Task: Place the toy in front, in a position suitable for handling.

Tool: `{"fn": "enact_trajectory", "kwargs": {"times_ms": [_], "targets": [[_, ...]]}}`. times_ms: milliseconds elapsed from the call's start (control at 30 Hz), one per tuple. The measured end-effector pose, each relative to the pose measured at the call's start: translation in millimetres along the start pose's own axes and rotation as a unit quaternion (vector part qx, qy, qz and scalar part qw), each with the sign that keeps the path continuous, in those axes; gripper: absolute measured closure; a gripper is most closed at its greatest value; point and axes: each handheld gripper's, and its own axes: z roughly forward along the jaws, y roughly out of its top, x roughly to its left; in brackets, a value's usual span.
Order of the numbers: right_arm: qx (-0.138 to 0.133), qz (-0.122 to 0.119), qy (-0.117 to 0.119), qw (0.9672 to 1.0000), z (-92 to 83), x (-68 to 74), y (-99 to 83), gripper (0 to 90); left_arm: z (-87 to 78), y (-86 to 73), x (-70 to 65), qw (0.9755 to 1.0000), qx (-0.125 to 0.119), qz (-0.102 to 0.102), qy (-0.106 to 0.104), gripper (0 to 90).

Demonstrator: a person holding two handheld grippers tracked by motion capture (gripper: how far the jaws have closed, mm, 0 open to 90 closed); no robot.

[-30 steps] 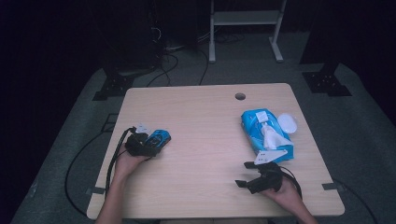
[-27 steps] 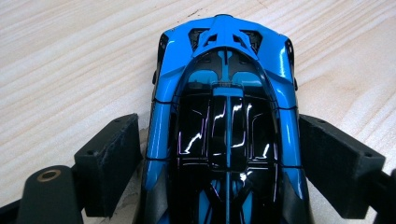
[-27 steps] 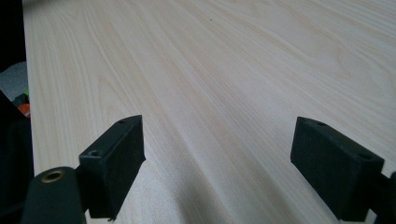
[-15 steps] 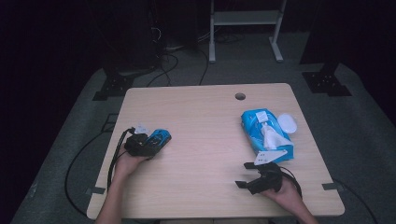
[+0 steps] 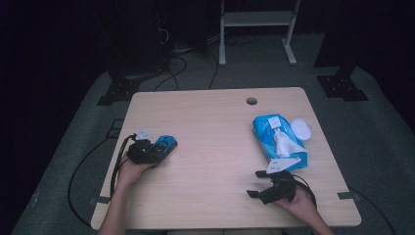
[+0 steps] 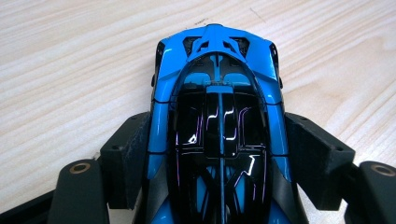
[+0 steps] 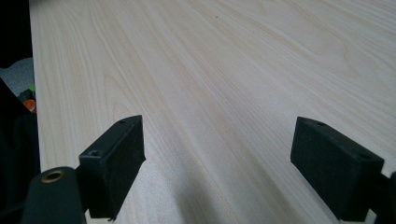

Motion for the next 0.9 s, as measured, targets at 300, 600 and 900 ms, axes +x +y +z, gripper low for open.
{"fn": "enact_trajectory", "kwargs": {"times_ms": [300, 600, 900], "targets": [[-0.001, 0.002, 0.0, 1.0, -0.5, -0.8, -0.2, 16.6, -13.4, 7.3, -6.1, 0.9994, -0.031, 0.007, -0.011, 27.7], [-0.004, 0.004, -0.003, 1.0, -3.1, -3.7, -1.2, 16.6, -17.8, 31.5, -60.0, 0.992, -0.052, 0.089, -0.071, 27.7], [-0.01, 0.012, -0.009, 0.9998, -7.3, -7.5, -3.1, 16.6, -6.4, 38.9, -110.9, 0.9757, -0.046, 0.174, -0.125, 27.6]]}}
